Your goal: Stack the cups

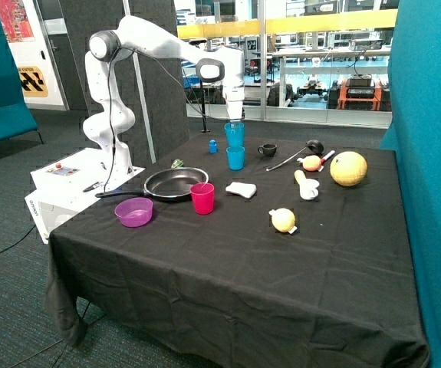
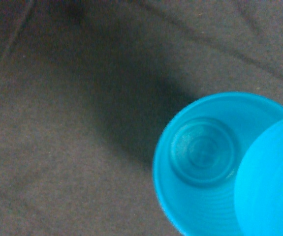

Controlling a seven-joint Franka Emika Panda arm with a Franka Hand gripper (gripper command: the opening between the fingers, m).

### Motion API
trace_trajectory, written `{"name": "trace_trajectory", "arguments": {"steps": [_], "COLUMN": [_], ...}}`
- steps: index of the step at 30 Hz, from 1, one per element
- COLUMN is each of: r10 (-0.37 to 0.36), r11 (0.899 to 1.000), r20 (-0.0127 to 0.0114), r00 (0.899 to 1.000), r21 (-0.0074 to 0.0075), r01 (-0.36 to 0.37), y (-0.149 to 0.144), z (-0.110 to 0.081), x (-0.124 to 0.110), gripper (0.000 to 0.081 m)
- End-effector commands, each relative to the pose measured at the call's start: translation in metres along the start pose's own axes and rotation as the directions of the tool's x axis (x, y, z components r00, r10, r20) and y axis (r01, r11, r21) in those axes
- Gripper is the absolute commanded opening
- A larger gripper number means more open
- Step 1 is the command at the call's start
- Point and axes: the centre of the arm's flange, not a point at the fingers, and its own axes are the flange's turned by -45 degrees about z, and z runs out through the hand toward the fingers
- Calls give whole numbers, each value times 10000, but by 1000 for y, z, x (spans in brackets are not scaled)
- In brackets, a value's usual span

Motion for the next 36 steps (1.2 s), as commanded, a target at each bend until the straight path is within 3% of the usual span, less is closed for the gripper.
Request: {"name": "trace_trajectory", "arguments": {"steps": [1, 15, 36], "r10": [-219, -417, -448], "r11": [9998, 9991, 9990], "r20": [-75, -74, -73], "r00": [9997, 9991, 9990], "r21": [-45, -47, -47], "r01": [218, 416, 448], "y": [-24, -29, -19], "z": [11, 20, 18], "x": [-7, -8, -2], "gripper": [0, 0, 0]}}
